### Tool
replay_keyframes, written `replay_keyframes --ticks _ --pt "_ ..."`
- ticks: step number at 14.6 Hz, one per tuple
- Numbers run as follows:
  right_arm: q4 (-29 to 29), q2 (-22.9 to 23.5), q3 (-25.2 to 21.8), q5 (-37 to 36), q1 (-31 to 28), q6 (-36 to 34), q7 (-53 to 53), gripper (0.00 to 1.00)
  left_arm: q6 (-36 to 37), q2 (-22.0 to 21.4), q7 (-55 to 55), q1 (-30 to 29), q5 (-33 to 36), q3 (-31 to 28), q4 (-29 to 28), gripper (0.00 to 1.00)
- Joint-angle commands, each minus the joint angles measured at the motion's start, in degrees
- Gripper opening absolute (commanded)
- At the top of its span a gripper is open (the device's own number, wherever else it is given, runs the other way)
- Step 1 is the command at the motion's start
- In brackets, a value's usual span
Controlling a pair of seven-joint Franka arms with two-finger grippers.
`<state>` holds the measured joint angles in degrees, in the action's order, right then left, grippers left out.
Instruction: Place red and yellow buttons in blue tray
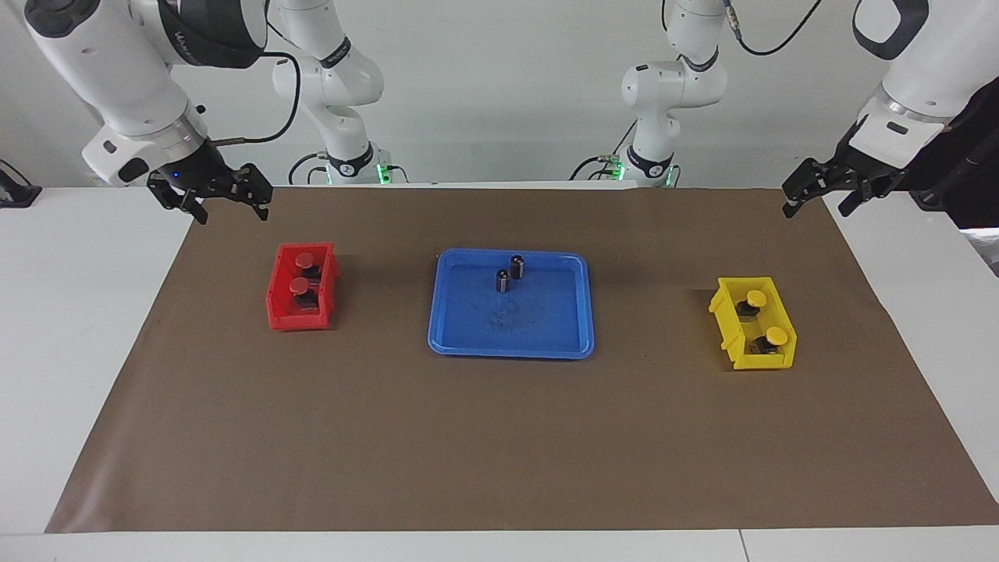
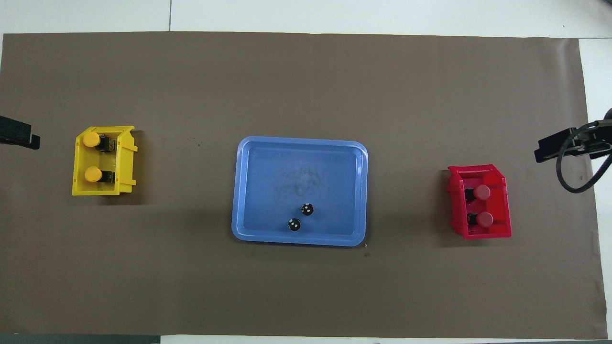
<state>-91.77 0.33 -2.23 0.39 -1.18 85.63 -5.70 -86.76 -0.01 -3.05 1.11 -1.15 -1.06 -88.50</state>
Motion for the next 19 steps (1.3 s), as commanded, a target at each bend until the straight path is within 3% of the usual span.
replay_keyframes --ticks 1,15,19 --pt "-0.25 -0.42 0.38 -0.31 -0.23 0.42 0.25 1.0 0.45 -0.87 -0.2 -0.05 0.44 0.09 -0.88 1.0" --pt "0.01 -0.33 0.47 0.4 0.21 1.21 0.6 1.0 0.45 -0.87 -0.2 -0.05 0.44 0.09 -0.88 1.0" --pt "-2.0 -0.59 0.56 0.57 2.58 4.8 0.86 0.84 0.45 -0.87 -0.2 -0.05 0.44 0.09 -0.88 1.0"
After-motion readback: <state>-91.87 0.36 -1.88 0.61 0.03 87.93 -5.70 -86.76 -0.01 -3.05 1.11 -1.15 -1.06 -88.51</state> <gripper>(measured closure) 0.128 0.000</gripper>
